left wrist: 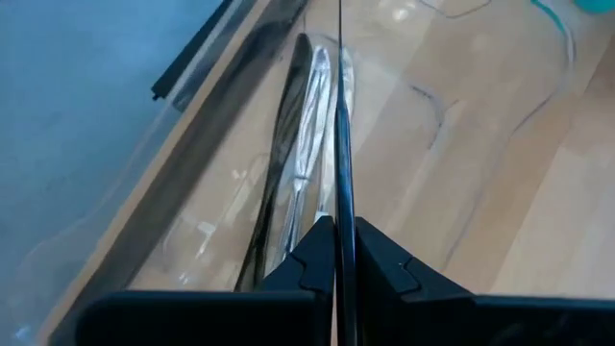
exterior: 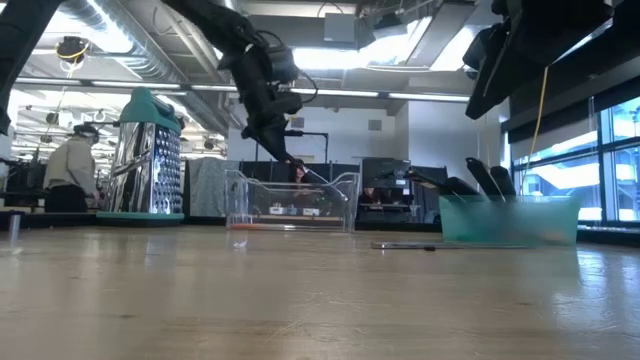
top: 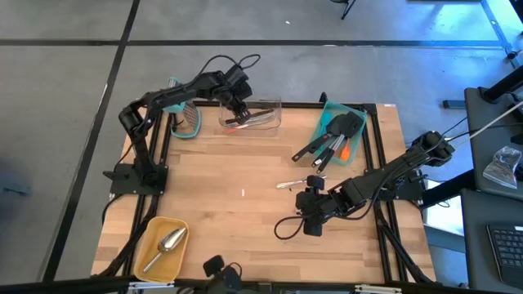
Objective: Pick & Place Kitchen Items
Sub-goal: Put the black table knife into the transparent bin
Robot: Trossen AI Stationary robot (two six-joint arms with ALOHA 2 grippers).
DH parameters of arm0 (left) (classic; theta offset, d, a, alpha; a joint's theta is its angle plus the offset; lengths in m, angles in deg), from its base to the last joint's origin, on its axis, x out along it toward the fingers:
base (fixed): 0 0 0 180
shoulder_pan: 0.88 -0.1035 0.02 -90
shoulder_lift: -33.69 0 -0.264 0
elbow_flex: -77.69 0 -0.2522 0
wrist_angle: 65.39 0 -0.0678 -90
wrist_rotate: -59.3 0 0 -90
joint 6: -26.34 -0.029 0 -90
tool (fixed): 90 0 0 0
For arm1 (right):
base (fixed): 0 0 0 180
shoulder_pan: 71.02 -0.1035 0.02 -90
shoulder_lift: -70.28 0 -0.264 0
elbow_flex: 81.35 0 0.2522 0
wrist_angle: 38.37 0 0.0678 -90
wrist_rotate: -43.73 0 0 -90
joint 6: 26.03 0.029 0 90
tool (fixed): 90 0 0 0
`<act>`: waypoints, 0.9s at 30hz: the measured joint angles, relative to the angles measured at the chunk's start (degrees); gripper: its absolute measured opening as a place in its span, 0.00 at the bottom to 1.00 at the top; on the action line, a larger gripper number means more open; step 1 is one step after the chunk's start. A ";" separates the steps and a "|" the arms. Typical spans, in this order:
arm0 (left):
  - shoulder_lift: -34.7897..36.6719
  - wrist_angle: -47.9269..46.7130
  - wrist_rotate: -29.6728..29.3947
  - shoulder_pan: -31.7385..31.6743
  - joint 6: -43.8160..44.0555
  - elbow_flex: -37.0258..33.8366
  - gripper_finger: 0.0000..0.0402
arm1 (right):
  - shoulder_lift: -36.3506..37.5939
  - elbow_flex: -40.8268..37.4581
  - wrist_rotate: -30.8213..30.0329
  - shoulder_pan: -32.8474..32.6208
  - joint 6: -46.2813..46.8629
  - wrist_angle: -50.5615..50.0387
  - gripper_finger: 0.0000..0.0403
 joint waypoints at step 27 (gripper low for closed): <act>-3.62 3.08 2.57 -2.15 -0.73 -6.30 0.03 | 0.00 -0.02 -0.03 0.00 0.22 0.01 0.50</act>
